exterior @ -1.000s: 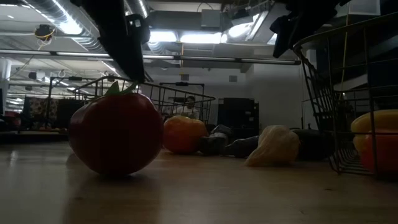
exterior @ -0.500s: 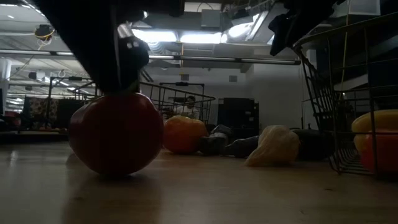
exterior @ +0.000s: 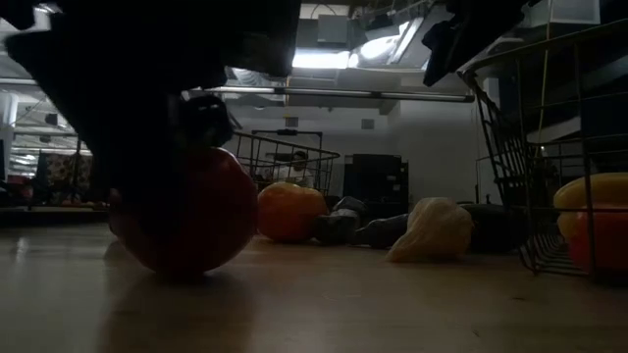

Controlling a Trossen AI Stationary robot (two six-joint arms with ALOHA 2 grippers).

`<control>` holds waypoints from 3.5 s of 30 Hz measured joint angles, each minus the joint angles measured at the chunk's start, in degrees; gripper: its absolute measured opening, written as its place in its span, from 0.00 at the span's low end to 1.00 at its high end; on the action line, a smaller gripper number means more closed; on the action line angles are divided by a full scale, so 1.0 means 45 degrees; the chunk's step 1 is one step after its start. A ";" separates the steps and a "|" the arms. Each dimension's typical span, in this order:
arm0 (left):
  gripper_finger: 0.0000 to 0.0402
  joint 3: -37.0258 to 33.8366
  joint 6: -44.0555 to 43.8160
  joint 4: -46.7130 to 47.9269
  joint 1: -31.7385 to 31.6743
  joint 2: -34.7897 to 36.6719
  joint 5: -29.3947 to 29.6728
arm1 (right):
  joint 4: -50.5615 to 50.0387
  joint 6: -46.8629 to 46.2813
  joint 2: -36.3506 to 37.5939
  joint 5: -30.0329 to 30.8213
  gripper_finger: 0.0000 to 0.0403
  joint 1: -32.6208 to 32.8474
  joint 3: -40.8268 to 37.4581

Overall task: Sort produce into baskets
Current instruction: Put the tomato into the top basket

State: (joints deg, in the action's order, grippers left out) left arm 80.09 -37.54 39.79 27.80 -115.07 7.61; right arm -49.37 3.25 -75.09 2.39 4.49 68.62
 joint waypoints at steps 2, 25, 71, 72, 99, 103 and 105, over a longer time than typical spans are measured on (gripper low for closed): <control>0.90 0.0000 0.0000 0.0015 -0.0078 -0.0006 0.0002 | 0.0011 -0.0001 0.0000 0.0000 0.67 0.0000 0.0000; 0.80 0.0723 0.1188 0.1210 -0.2156 0.2021 -0.1912 | 0.0101 0.0000 0.0000 0.0000 0.67 -0.0001 0.0000; 0.80 -0.4817 0.2581 0.0301 -1.1513 0.6062 -0.0517 | 0.0676 0.0009 0.0000 0.0000 0.67 0.0000 0.0000; 0.80 -0.4944 0.2555 0.0284 -1.1504 0.6062 -0.0526 | 0.0676 0.0008 0.0000 0.0000 0.67 -0.0002 0.0000; 0.80 -0.5819 0.2603 -0.0053 -1.1416 0.6081 -0.0468 | 0.0671 0.0009 0.0000 0.0000 0.67 0.0000 0.0000; 0.80 -0.5824 0.2792 -0.0013 -1.1416 0.6071 -0.0505 | 0.0671 0.0009 0.0000 0.0000 0.67 -0.0002 0.0000; 0.80 -0.5824 0.2823 -0.0010 -1.1416 0.6071 -0.0572 | 0.0671 0.0009 0.0000 0.0002 0.67 0.0000 0.0000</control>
State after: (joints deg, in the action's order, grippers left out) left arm 53.89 -24.83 39.75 -23.57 -87.74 5.03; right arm -46.35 3.29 -75.09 2.40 4.49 68.62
